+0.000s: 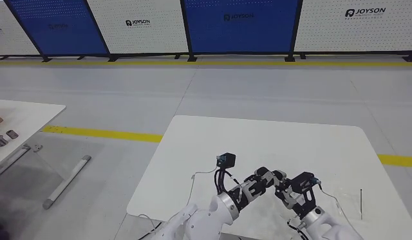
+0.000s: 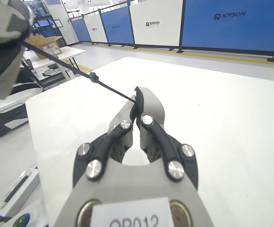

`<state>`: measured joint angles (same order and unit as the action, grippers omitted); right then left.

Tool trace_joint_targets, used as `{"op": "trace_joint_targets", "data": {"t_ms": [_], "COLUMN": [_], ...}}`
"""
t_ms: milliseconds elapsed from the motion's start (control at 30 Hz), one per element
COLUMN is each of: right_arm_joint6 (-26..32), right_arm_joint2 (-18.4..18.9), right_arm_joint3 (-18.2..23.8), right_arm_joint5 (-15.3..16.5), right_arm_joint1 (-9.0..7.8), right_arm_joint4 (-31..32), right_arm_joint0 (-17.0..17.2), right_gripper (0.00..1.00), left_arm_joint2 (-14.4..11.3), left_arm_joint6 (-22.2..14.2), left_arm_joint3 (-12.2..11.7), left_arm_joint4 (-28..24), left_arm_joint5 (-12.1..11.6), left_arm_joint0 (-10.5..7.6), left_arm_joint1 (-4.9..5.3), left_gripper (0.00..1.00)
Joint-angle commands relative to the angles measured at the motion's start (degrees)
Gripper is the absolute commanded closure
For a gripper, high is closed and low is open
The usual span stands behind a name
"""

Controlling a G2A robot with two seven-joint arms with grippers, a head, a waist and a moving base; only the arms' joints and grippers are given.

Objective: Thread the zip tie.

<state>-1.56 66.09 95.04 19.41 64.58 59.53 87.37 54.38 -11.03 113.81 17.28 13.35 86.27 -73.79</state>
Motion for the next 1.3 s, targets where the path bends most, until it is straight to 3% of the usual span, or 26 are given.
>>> {"op": "trace_joint_targets", "data": {"t_ms": [0, 33, 200, 433, 667, 833, 1033, 1167, 1267], "right_arm_joint6": [0.4, 0.6, -0.3, -4.3, -12.3, -16.3, -17.2, -17.1, -16.3], "right_arm_joint2": [0.2, 0.4, 1.7, 4.5, 11.0, 16.2, 21.0, 22.9, 22.9], "right_arm_joint3": [0.2, 0.2, 0.4, 1.8, 6.1, 8.4, 10.2, 10.6, 10.8], "right_arm_joint5": [0.1, 0.0, 0.0, 0.1, 0.1, 0.1, 0.1, 0.1, 0.1], "right_arm_joint1": [0.00, 0.00, 0.01, -0.35, -1.09, -1.69, -2.37, -2.77, -2.87], "right_arm_joint4": [-0.9, -1.2, -3.3, -7.7, -16.6, -26.3, -38.2, -42.3, -43.3], "right_arm_joint0": [0.1, 0.2, 0.8, 2.9, 8.9, 13.2, 16.4, 17.9, 18.1], "right_gripper": [0.70, 0.00, 0.00, 0.00, 0.00, 0.00, 0.00, 0.00, 0.00], "left_arm_joint2": [0.0, 0.0, 0.1, 2.1, 4.5, 6.4, 8.0, 9.1, 9.0], "left_arm_joint6": [0.6, 1.1, 3.1, 5.9, 7.7, 10.0, 14.7, 17.3, 22.2], "left_arm_joint3": [-0.3, -0.5, -1.2, -2.6, -5.6, -8.0, -10.9, -13.0, -13.5], "left_arm_joint4": [0.2, 0.1, -0.7, -3.2, -6.6, -9.6, -13.8, -16.0, -14.7], "left_arm_joint5": [1.5, 2.0, 3.4, 3.9, 4.0, 4.1, 4.0, 3.2, 3.6], "left_arm_joint0": [-0.33, -0.45, -1.03, -1.31, -0.98, -0.51, -0.55, -1.02, -1.15], "left_arm_joint1": [-0.07, -0.12, -0.36, -0.52, -0.58, -0.70, -1.19, -1.47, -1.77], "left_gripper": [1.00, 1.00, 1.00, 1.00, 1.00, 1.00, 1.00, 1.00, 1.00]}}
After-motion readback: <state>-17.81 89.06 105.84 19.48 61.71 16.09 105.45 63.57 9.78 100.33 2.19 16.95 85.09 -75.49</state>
